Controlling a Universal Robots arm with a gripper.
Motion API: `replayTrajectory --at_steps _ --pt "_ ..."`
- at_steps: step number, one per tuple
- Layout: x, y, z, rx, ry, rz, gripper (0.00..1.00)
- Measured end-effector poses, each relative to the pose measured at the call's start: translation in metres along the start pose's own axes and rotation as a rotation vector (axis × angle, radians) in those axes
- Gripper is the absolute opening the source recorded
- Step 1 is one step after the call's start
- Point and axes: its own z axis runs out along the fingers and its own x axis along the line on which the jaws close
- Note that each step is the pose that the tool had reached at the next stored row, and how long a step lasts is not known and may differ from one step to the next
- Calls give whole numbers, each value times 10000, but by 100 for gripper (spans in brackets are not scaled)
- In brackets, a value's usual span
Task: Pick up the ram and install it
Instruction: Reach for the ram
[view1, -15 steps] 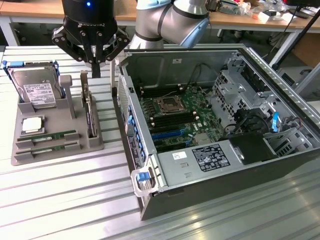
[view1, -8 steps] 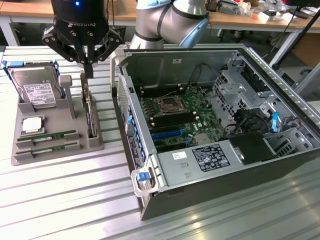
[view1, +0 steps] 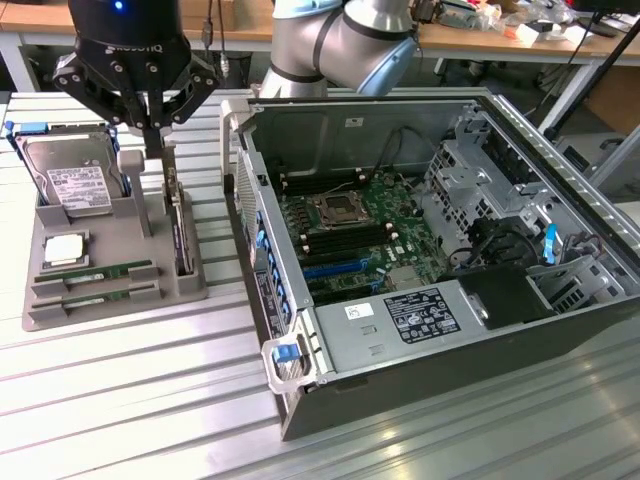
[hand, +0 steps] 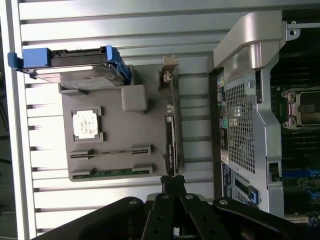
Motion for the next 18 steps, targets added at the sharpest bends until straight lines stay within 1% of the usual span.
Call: replayTrajectory --at_steps 1,5,7,9,13,16,18 --pt "12 -1 0 0 0 0 11" --pt "136 -8 -3 -1 -1 0 11" --pt "173 -10 -5 0 0 0 11" --pt "234 -13 -6 0 0 0 11" --pt "394 -23 -11 0 0 0 11" --pt "466 -27 -12 0 -1 0 11" --pt "543 -31 -14 0 -2 0 11"
